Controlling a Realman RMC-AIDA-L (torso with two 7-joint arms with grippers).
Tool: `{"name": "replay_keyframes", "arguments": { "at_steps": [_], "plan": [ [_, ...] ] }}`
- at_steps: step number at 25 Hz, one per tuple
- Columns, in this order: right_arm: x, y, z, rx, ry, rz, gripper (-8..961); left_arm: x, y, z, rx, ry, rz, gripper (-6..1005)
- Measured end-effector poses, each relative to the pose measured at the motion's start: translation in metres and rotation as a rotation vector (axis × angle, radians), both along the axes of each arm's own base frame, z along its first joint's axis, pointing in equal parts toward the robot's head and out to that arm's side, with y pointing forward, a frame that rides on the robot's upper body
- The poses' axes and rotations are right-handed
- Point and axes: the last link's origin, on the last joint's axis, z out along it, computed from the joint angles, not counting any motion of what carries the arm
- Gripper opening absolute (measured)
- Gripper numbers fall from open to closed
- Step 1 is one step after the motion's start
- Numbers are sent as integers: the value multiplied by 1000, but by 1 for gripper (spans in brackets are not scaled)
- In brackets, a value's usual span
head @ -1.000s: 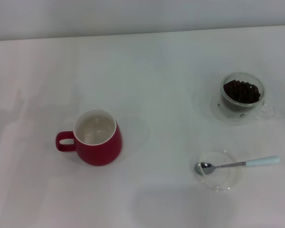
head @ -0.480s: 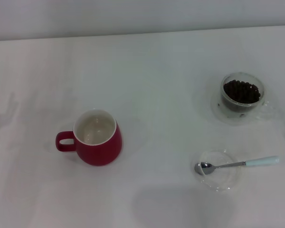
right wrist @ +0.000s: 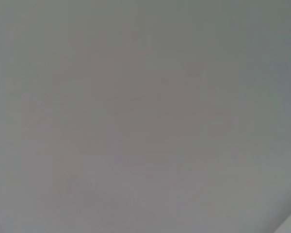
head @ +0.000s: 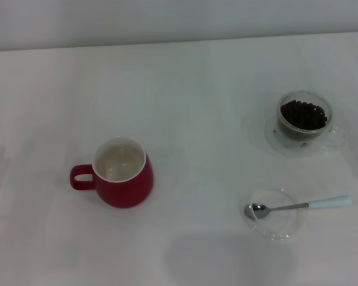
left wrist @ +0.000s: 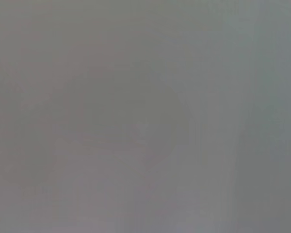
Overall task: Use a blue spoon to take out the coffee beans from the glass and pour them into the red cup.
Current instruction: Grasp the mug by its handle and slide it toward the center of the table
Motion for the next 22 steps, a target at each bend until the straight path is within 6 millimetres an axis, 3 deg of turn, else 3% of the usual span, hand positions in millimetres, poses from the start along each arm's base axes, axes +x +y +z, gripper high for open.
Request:
{"name": "replay_keyframes", "arguments": {
  "at_steps": [6, 7, 10, 15, 22],
  "plan": [
    [-2, 14, 3, 3, -42, 10, 827, -4, -29, -9, -49, 4, -7, 835],
    [-2, 16, 4, 4, -50, 12, 827, -3, -41, -19, -109, 12, -25, 835],
    [-3, 19, 4, 10, -65, 13, 827, 1, -50, -31, -181, 20, -54, 834],
    [-3, 24, 5, 12, -72, 12, 827, 4, -58, -50, -305, 42, -76, 834],
    [-3, 26, 2, 12, -78, 5, 827, 0, -63, -59, -364, 59, -52, 835]
  ]
}}
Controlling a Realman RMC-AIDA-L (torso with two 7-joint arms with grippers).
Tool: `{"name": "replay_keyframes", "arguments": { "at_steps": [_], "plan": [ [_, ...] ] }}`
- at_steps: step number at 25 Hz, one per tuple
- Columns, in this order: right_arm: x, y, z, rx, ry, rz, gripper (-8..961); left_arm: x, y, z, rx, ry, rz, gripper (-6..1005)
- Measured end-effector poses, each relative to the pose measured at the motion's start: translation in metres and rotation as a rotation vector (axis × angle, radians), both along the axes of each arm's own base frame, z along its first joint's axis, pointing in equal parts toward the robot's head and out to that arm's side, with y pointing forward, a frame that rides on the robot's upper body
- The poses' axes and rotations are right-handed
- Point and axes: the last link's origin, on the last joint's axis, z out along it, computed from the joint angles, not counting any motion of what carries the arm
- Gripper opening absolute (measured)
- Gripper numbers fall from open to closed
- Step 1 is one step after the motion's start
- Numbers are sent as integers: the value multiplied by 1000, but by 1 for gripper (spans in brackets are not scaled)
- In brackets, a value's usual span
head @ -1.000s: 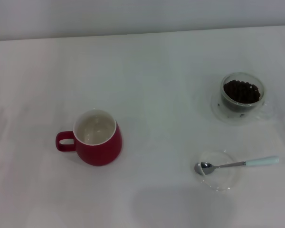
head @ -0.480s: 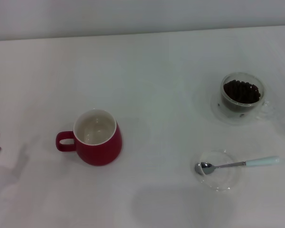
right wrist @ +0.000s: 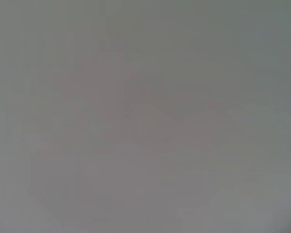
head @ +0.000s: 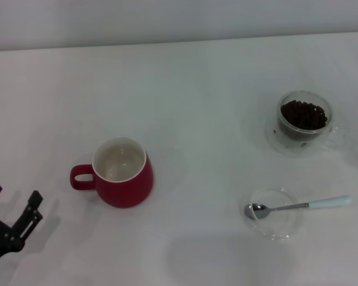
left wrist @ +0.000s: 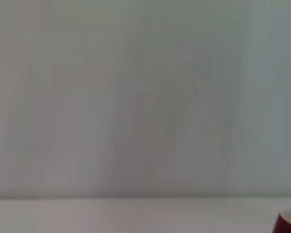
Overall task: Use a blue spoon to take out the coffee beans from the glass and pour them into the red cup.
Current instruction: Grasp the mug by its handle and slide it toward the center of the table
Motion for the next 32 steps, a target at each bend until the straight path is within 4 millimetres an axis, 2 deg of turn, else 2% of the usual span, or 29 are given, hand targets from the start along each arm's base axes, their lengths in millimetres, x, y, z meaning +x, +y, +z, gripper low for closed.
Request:
{"name": "replay_keyframes", "arguments": {
  "at_steps": [16, 32],
  "plan": [
    [0, -1, -9, -7, 1, -13, 826, 6, 19, -10, -83, 47, -43, 835],
    [0, -3, -8, -4, 1, -16, 824, 14, 35, -19, -128, 70, -75, 833]
  ]
}}
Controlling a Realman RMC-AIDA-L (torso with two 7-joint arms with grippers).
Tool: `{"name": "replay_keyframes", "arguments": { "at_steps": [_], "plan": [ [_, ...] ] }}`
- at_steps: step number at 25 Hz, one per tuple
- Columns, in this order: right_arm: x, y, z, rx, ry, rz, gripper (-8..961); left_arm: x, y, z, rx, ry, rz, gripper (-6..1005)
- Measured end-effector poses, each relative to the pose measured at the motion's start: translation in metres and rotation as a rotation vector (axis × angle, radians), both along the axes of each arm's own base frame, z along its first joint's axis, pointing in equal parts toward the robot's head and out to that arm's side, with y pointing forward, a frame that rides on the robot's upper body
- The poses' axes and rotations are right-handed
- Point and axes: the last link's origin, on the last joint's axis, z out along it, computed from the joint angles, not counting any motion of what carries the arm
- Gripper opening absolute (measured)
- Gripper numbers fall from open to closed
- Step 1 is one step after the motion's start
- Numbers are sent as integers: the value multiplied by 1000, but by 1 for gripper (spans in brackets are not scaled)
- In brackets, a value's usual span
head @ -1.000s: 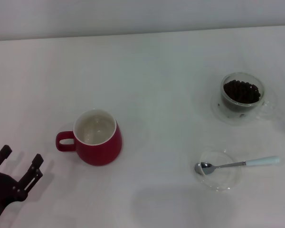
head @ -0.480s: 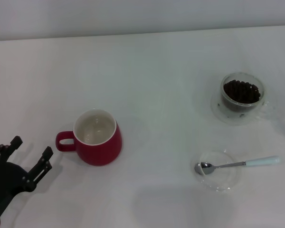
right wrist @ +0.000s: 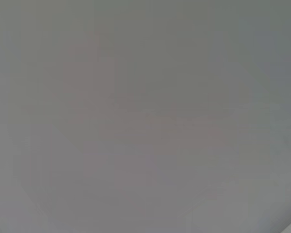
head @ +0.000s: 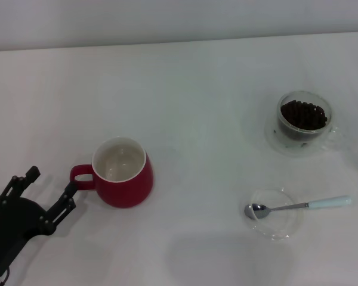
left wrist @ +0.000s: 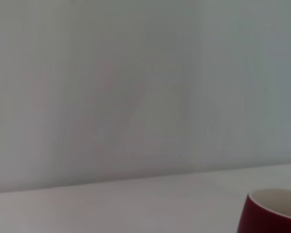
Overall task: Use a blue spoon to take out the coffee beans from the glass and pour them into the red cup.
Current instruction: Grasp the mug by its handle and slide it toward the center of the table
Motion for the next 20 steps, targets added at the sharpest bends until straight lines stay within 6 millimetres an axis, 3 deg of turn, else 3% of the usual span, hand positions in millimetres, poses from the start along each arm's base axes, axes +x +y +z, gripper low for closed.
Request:
{"name": "replay_keyframes", "arguments": {
  "at_steps": [20],
  "plan": [
    [2, 4, -2, -6, -6, -23, 821, 7, 19, -7, -33, 31, -10, 829]
  ]
}}
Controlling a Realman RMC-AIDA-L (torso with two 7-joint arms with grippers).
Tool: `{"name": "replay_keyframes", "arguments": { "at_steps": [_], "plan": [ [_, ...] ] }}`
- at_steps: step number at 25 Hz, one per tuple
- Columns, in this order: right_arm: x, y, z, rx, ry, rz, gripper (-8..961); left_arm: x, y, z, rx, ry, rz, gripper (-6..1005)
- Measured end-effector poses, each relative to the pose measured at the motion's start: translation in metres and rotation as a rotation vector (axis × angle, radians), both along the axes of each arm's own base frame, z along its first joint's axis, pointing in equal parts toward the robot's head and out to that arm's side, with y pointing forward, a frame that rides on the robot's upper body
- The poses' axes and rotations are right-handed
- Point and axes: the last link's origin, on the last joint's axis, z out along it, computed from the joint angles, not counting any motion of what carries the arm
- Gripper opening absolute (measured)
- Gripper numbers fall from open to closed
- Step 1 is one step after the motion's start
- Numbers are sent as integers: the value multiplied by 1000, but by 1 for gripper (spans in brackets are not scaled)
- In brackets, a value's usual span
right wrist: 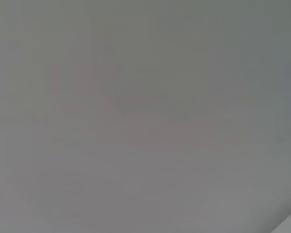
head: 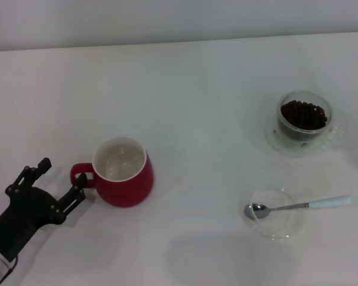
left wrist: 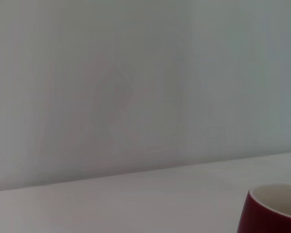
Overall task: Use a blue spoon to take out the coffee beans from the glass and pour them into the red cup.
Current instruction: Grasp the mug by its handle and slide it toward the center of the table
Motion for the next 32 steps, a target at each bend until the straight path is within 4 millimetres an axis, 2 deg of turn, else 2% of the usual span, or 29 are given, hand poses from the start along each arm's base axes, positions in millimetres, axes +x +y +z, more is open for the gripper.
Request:
{"name": "replay_keyframes", "arguments": {
  "at_steps": [24, 26, 32],
  "plan": [
    [0, 6, 1, -1, -2, -3, 817, 6, 9, -11, -39, 17, 9, 729],
    [0, 6, 1, 0, -2, -3, 816, 8, 10, -11, -39, 14, 4, 528],
    [1, 8, 1, -3, -2, -10, 815, 10, 13, -12, -44, 19, -11, 454]
  ]
}}
